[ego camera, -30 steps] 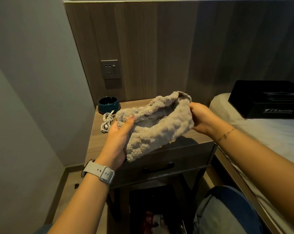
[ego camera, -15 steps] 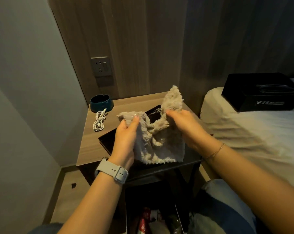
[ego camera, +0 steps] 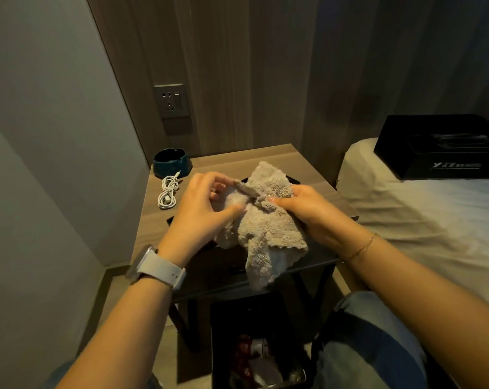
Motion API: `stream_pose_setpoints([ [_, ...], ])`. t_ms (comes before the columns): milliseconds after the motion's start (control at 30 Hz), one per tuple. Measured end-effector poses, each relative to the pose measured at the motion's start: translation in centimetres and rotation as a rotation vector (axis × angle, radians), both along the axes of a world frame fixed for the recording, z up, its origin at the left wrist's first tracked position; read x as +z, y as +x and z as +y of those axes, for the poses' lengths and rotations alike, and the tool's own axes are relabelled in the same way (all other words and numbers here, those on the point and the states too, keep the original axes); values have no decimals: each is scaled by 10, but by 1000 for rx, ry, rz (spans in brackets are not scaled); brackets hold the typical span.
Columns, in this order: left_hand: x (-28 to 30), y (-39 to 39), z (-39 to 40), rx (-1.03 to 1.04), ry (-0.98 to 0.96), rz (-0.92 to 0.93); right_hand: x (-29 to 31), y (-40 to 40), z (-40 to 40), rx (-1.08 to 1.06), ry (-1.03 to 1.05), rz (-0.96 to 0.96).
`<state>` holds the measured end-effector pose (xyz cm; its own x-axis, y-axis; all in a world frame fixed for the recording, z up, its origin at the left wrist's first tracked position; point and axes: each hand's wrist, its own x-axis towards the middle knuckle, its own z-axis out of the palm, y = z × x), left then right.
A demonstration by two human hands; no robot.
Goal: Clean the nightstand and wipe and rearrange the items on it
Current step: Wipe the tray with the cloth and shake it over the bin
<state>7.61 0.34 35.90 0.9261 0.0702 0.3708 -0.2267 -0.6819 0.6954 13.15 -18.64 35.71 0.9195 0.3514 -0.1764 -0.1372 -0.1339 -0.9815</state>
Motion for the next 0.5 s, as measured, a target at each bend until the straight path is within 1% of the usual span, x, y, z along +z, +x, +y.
stream_pose_setpoints([
  [33,1,1,6,-49,19,55,2,0,0,66,18,59],
  [67,3,0,11,-109,-3,146,3,-1,1,125,35,102],
  [133,1,0,17,-215,-136,318,1,-2,3,200,34,133],
  [167,-1,0,21,-252,-196,366,1,-4,4,235,6,142],
  [200,-3,-2,22,-273,-211,373,0,-5,4,272,-40,156],
  [300,-14,-7,24,-240,-146,275,-7,-14,7,374,-152,185],
  [367,-21,-10,26,-189,-112,215,-11,-20,9,422,-121,203],
  [433,-23,-13,26,-190,-108,166,-12,-27,11,520,-93,191],
  [500,-18,-14,25,-241,-89,116,-12,-33,13,639,-181,156],
])
